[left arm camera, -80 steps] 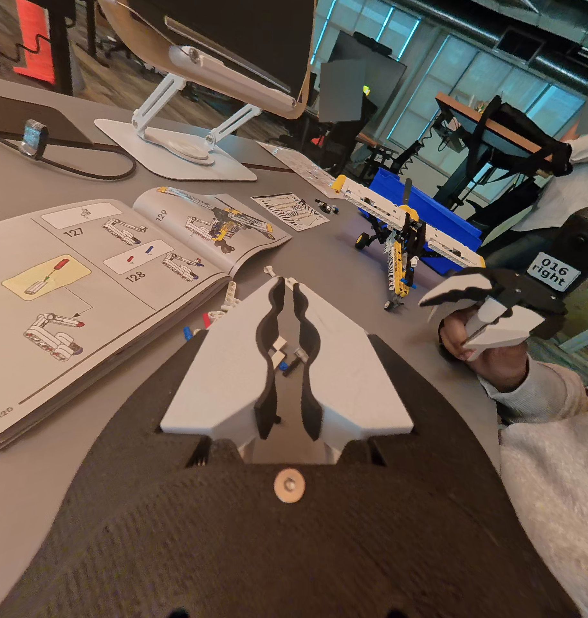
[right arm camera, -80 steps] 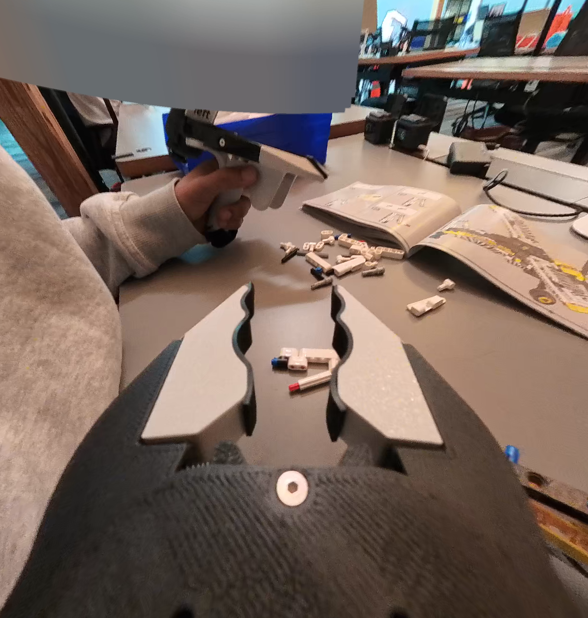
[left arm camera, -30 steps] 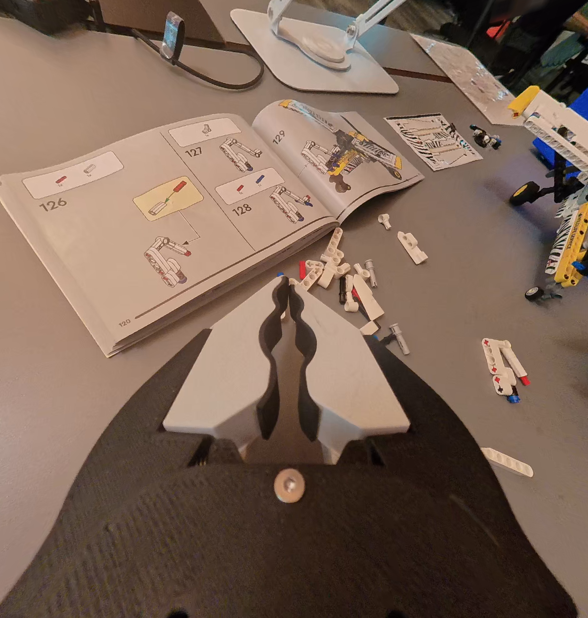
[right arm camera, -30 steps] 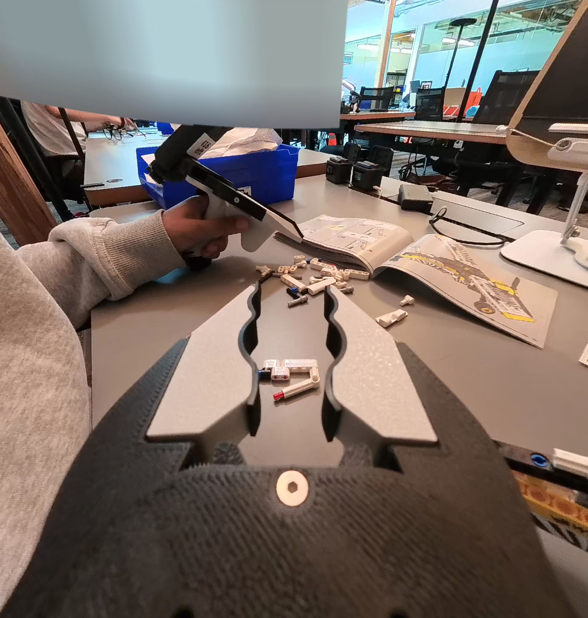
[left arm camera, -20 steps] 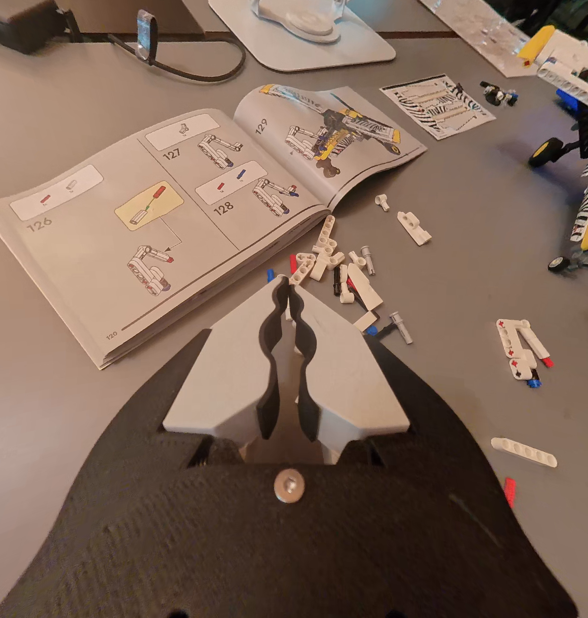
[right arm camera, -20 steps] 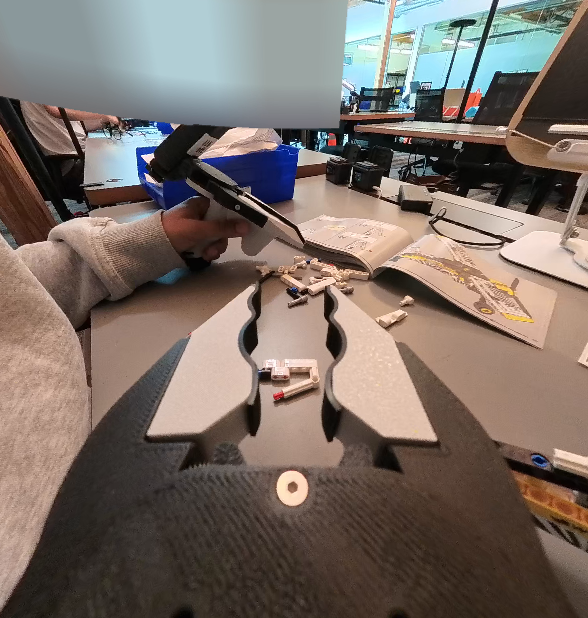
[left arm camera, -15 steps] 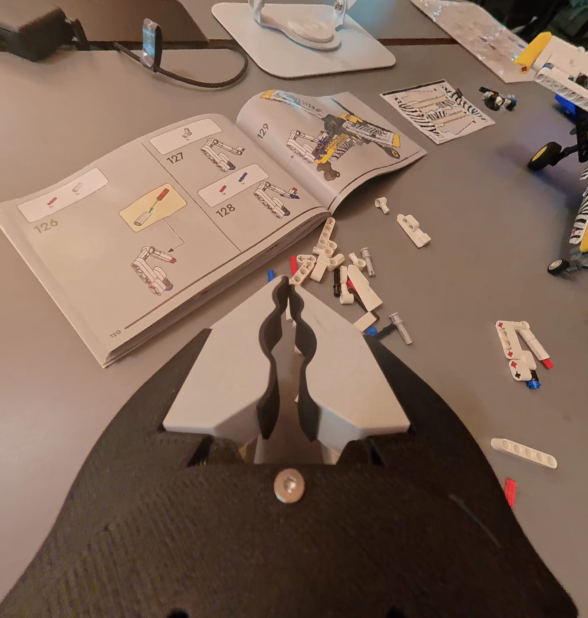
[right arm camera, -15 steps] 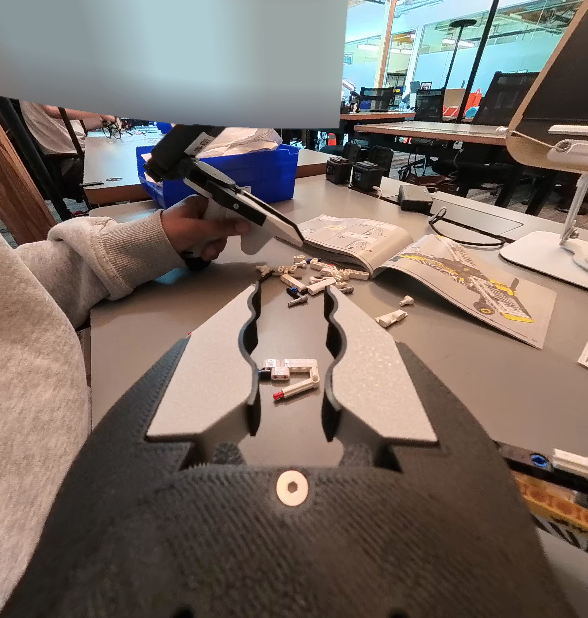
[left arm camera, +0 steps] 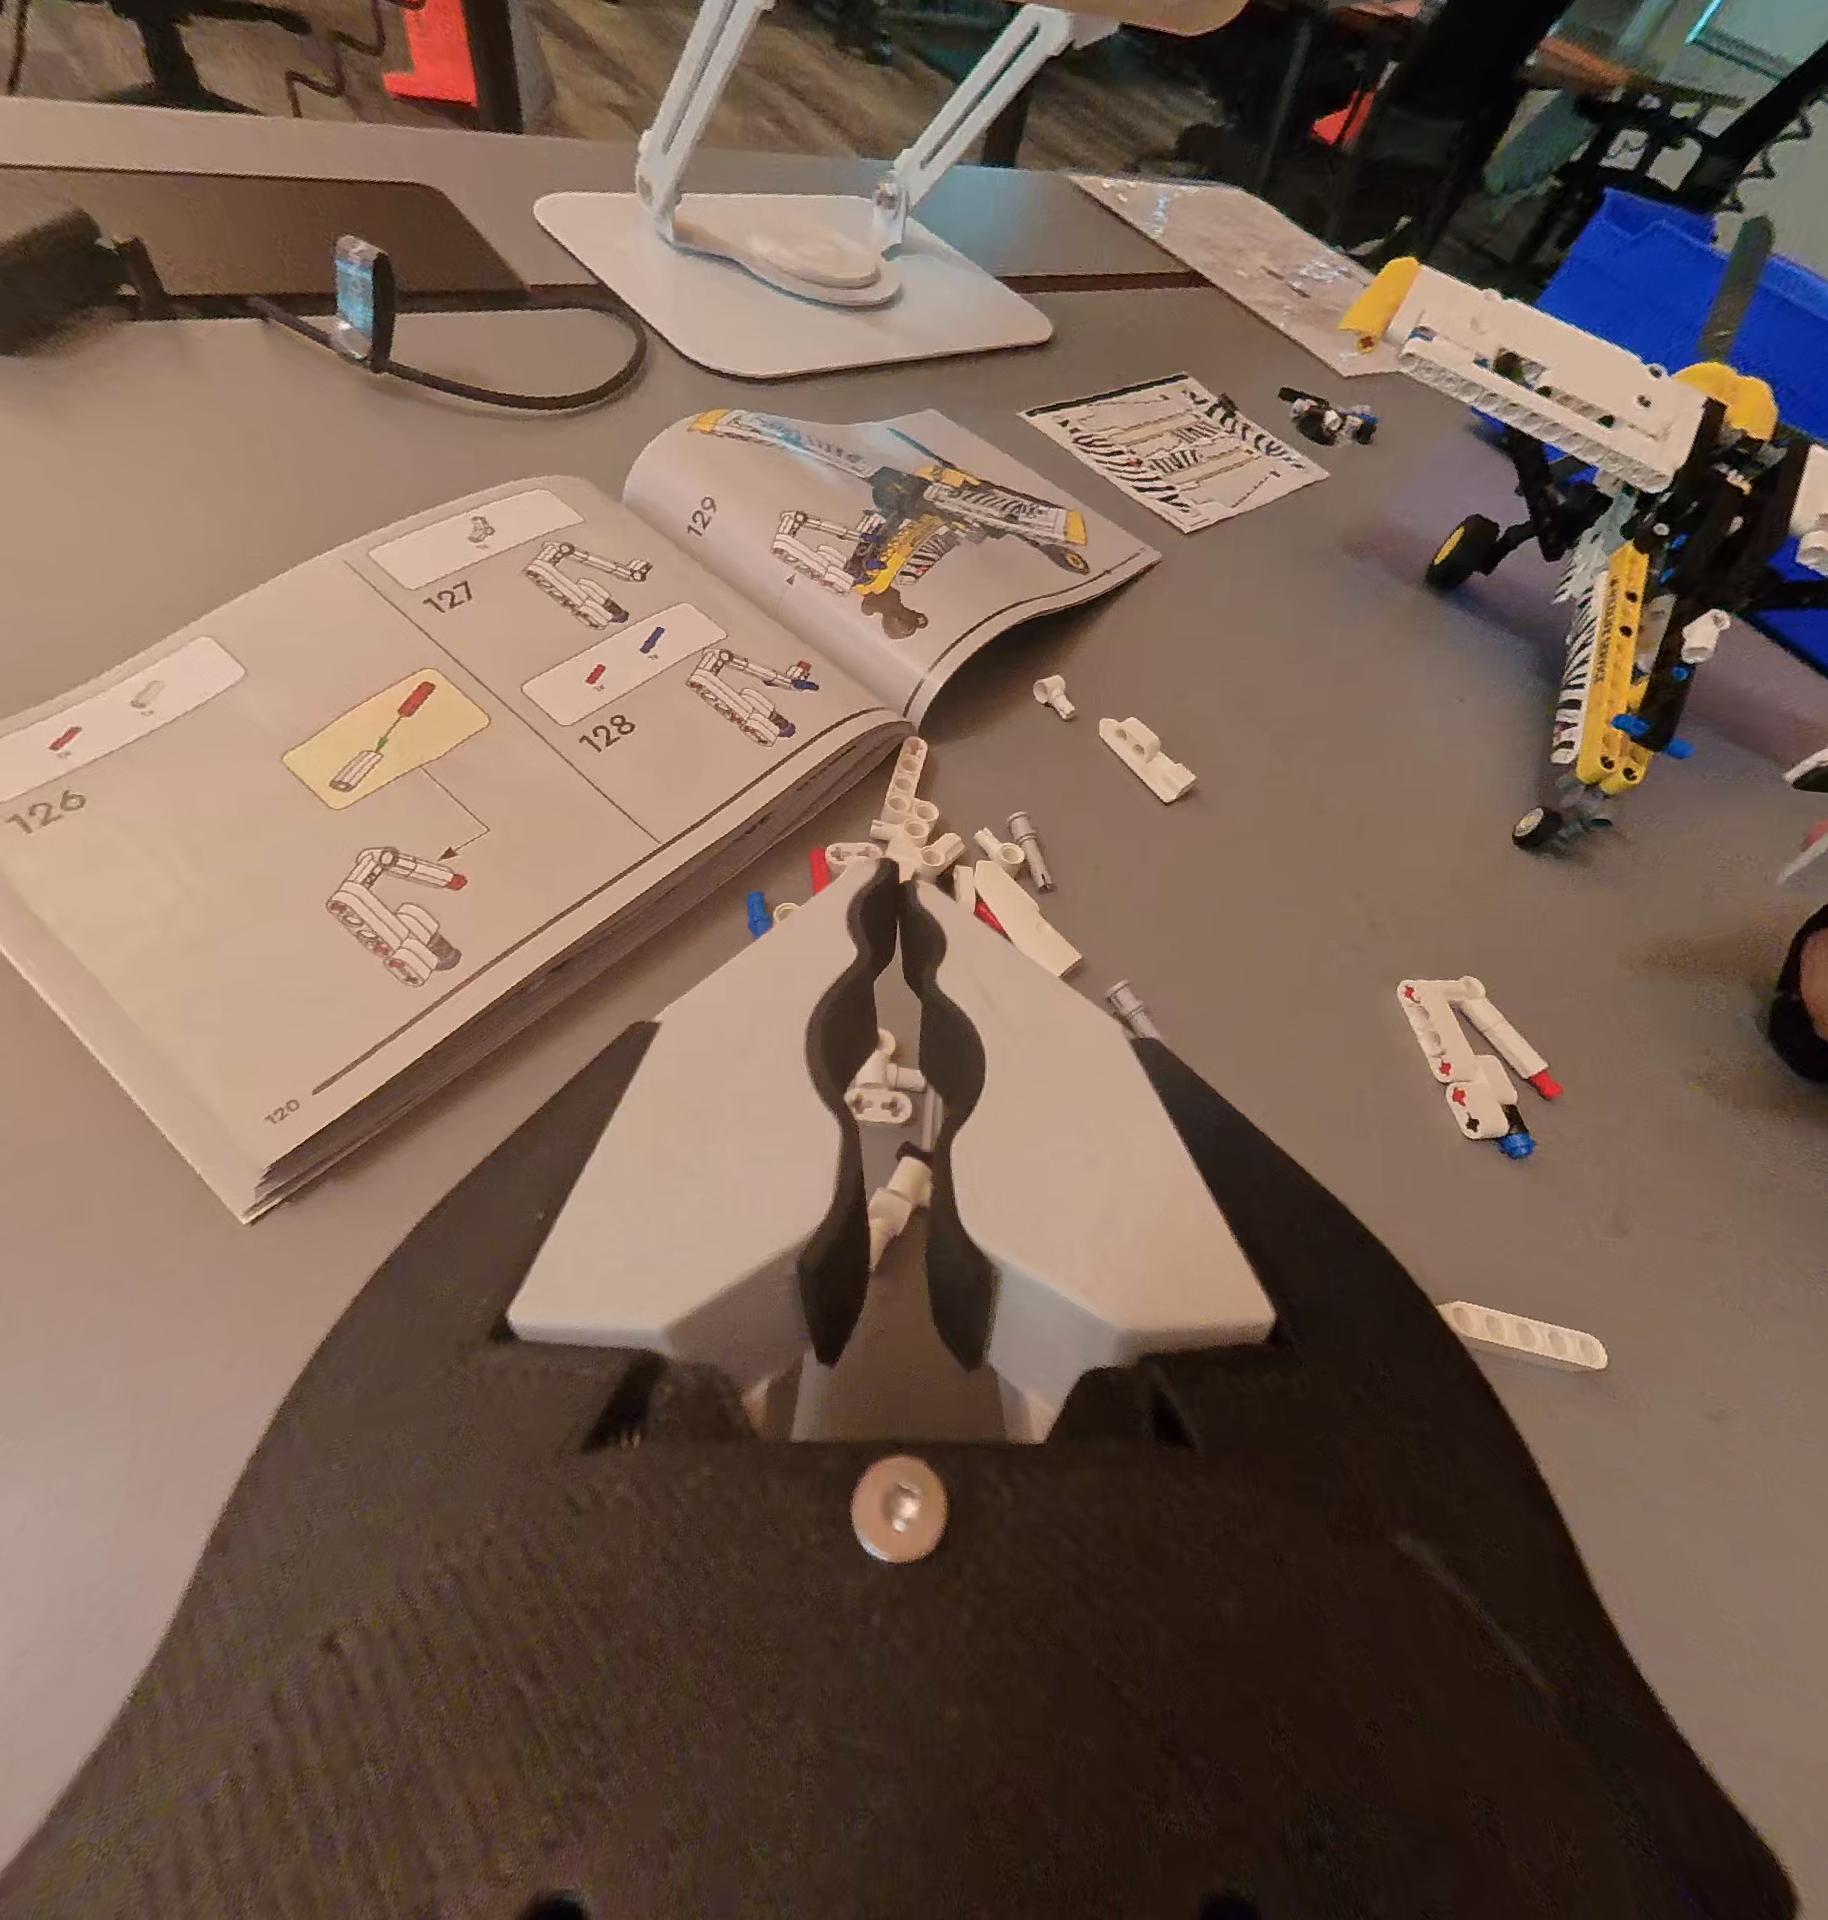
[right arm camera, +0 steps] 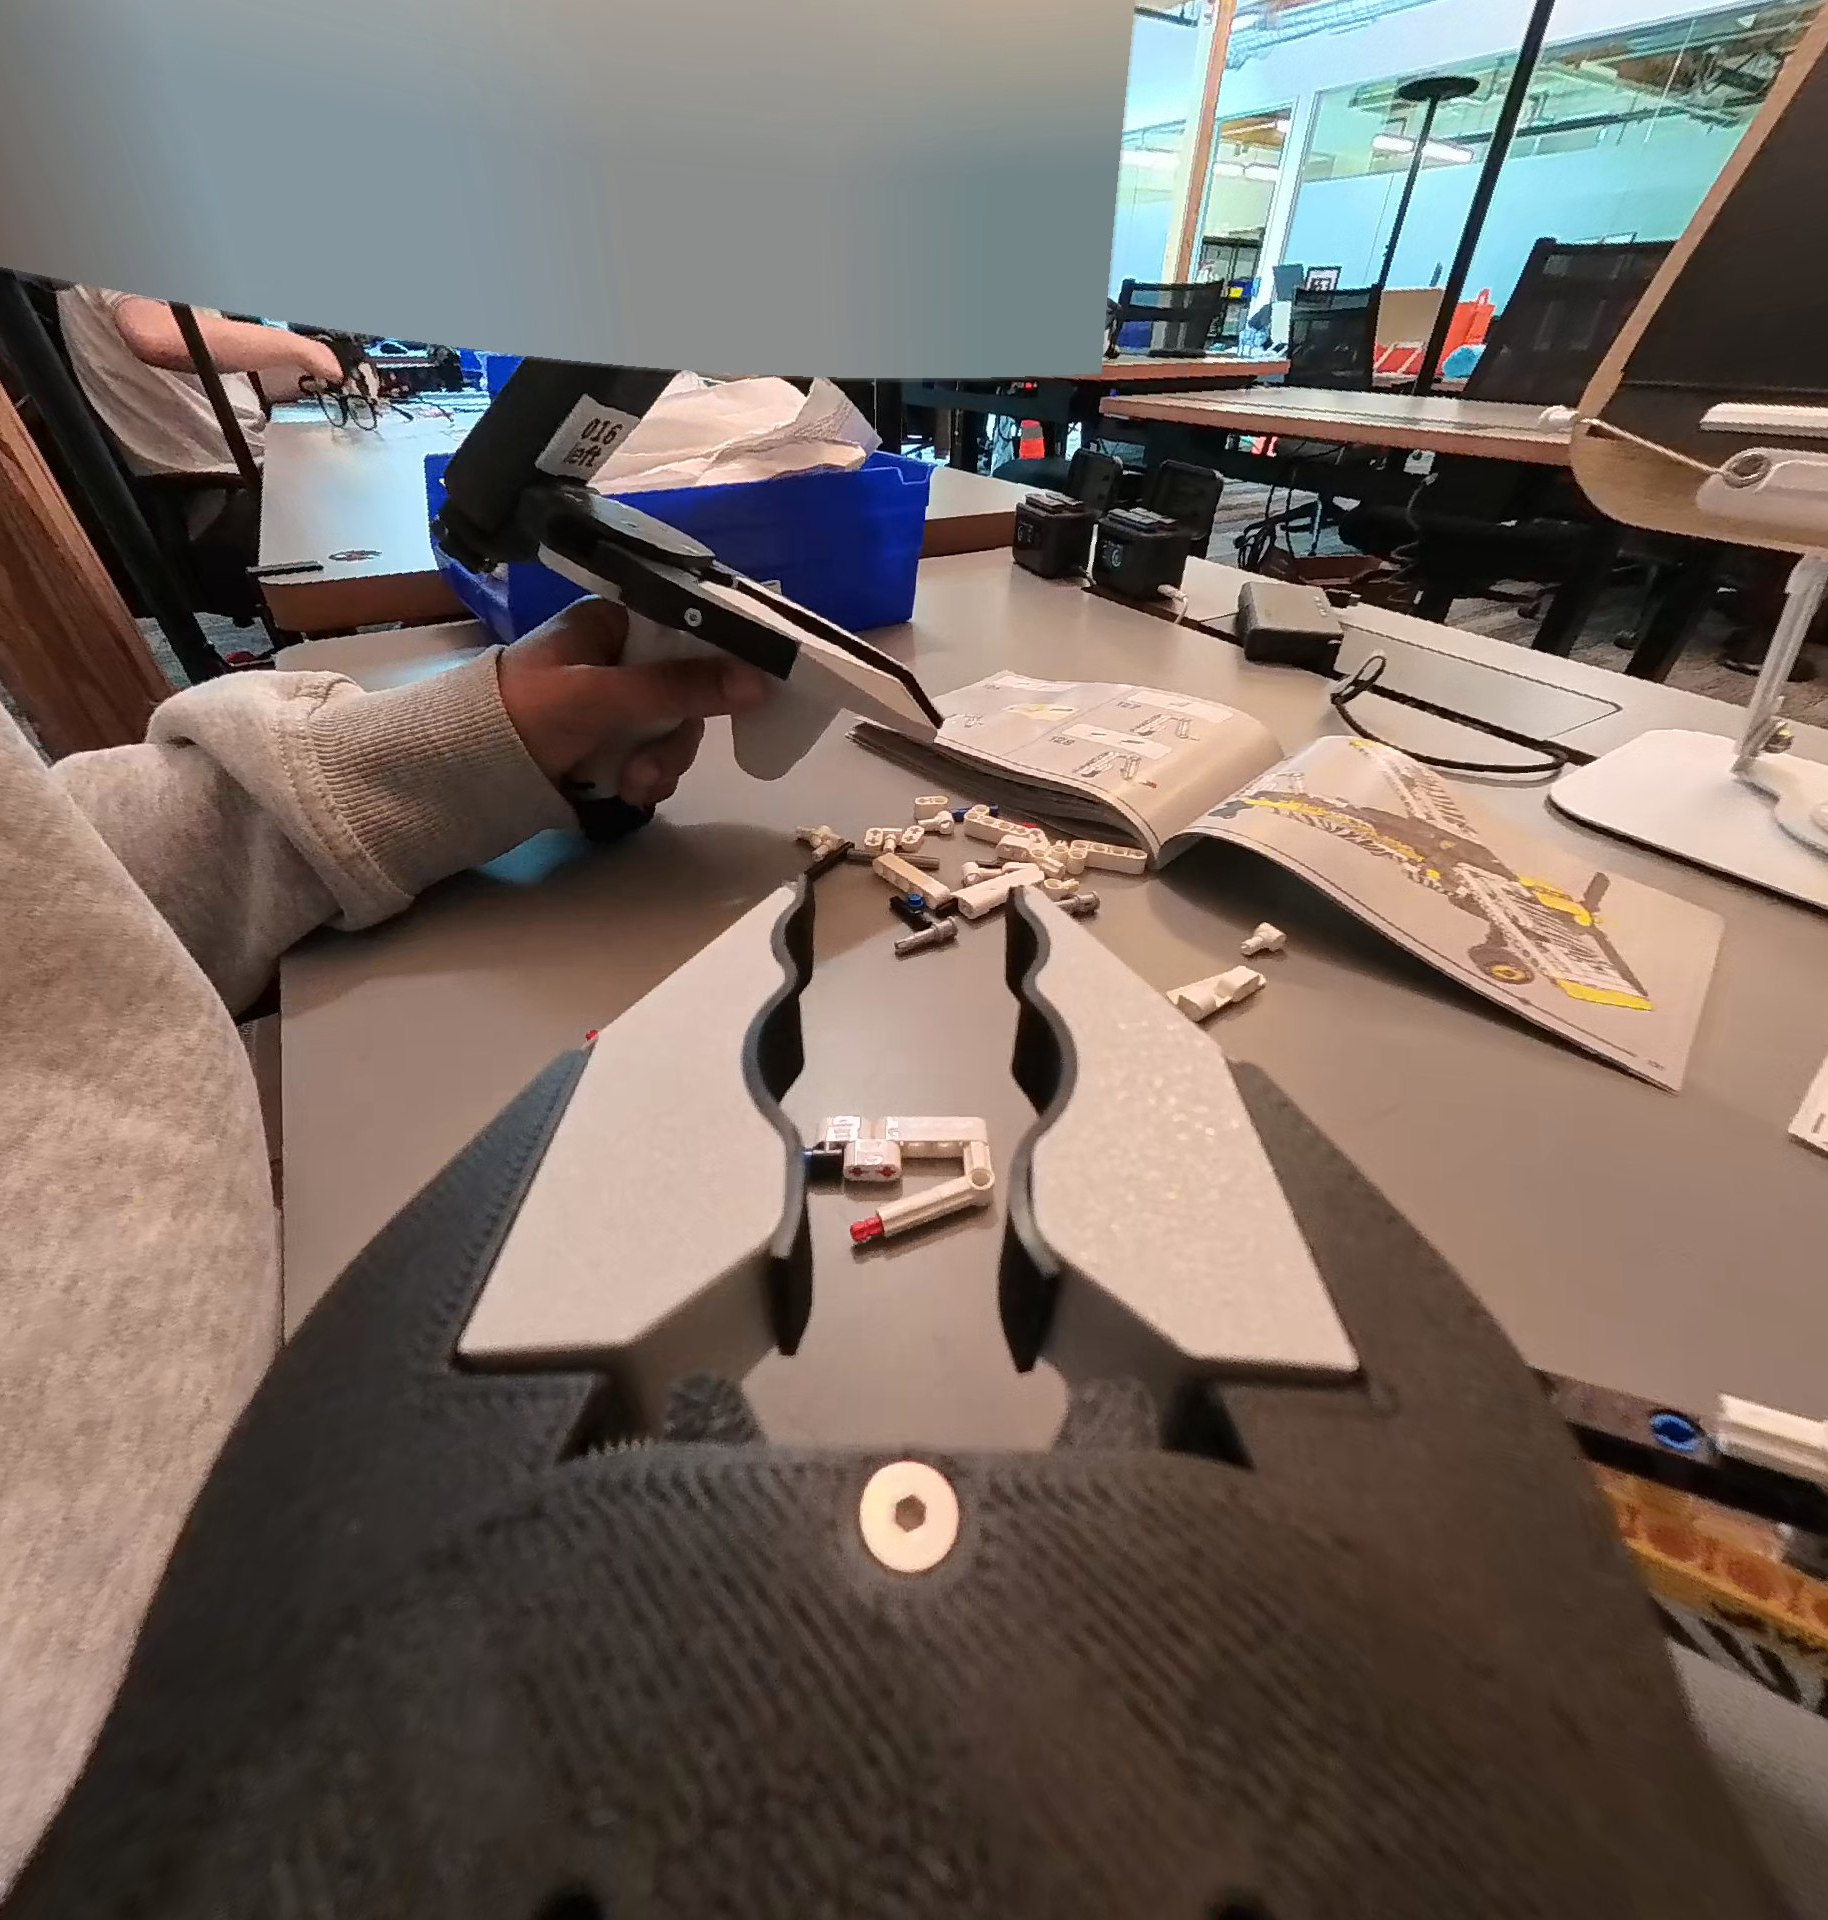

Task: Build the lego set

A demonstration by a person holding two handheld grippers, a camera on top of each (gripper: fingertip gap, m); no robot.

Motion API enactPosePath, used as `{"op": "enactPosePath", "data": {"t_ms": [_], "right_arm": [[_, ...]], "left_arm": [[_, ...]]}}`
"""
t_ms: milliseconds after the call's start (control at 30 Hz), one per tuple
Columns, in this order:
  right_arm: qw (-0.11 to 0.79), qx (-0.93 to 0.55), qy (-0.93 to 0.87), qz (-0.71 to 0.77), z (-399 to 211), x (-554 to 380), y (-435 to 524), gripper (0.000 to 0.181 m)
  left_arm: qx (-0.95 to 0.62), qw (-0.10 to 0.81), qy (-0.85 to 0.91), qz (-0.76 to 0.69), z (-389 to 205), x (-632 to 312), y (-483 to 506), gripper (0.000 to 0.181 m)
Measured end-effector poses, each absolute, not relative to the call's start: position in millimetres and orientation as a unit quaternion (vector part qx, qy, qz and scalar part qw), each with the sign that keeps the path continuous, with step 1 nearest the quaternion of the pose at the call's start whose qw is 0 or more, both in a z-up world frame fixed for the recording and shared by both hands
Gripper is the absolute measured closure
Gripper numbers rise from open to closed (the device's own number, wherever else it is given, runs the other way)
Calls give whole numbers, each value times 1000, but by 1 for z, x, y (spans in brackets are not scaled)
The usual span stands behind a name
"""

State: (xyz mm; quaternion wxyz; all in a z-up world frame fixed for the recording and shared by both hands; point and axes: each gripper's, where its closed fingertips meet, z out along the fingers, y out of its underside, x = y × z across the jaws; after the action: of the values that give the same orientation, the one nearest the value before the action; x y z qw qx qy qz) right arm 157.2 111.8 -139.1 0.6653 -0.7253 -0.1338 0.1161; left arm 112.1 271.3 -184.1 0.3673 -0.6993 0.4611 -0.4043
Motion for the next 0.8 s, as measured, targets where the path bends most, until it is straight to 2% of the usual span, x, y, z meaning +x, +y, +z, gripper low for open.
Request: {"op": "enactPosePath", "data": {"t_ms": [800], "right_arm": [[653,-736,-132,120,-143,156,113,145]], "left_arm": [[-702,344,457,-425,-186,116,269,181]]}}
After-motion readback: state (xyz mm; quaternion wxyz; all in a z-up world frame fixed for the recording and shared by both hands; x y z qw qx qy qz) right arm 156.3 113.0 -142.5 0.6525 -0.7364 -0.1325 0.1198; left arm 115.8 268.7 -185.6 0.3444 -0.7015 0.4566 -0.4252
